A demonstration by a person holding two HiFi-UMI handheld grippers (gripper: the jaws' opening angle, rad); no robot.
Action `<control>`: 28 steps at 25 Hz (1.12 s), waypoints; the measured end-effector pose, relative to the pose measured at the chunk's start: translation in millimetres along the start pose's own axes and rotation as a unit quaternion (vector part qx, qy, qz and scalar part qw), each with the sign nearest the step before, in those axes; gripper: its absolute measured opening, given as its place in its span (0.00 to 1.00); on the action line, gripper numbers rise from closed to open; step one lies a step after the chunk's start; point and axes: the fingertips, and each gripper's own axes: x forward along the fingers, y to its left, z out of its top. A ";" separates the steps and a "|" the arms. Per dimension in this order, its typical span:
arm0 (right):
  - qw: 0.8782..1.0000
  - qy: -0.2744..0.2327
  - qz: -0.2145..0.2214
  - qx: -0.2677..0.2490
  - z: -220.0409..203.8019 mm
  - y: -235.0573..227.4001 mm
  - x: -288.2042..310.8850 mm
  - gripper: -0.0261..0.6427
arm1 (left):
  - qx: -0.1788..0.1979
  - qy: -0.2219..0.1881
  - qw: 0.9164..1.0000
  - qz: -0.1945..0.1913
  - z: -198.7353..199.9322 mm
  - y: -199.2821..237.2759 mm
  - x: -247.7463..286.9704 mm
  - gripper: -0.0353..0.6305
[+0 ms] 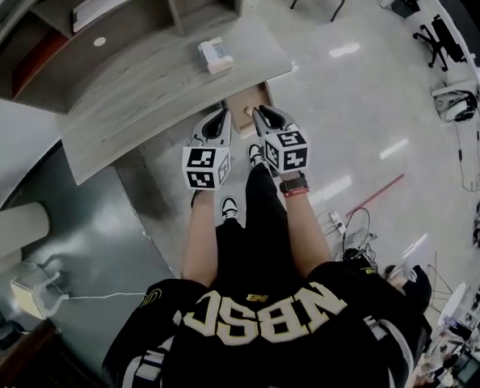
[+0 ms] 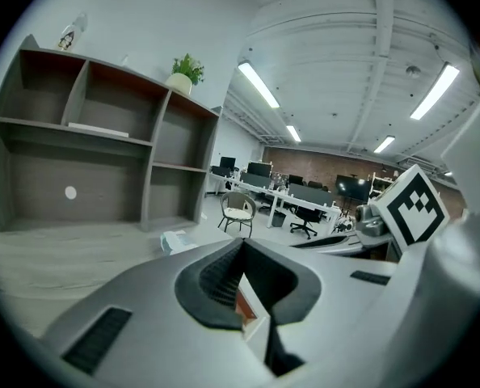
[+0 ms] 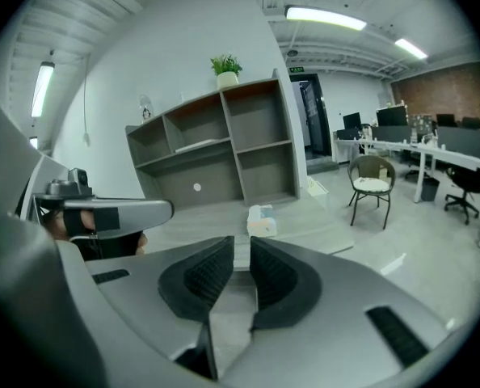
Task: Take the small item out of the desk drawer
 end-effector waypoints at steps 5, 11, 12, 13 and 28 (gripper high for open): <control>0.999 0.045 0.009 -0.006 -31.0 -19.2 25.7 0.18 | -0.014 0.028 1.000 0.001 -22.4 1.0 23.4 0.08; 0.995 0.094 0.019 -0.025 -74.0 -42.0 51.0 0.22 | -0.030 0.060 0.998 0.012 -51.4 8.0 41.3 0.08; 0.994 0.102 0.021 -0.027 -80.7 -46.6 55.4 0.22 | -0.033 0.064 0.997 0.014 -56.0 9.3 44.3 0.08; 0.993 0.109 0.024 -0.029 -87.0 -50.8 60.1 0.23 | -0.035 0.068 0.997 0.016 -60.5 10.6 47.1 0.08; 0.965 0.224 0.071 -0.113 -181.0 -100.6 130.5 0.26 | -0.075 0.122 0.989 0.038 -115.6 19.9 81.3 0.08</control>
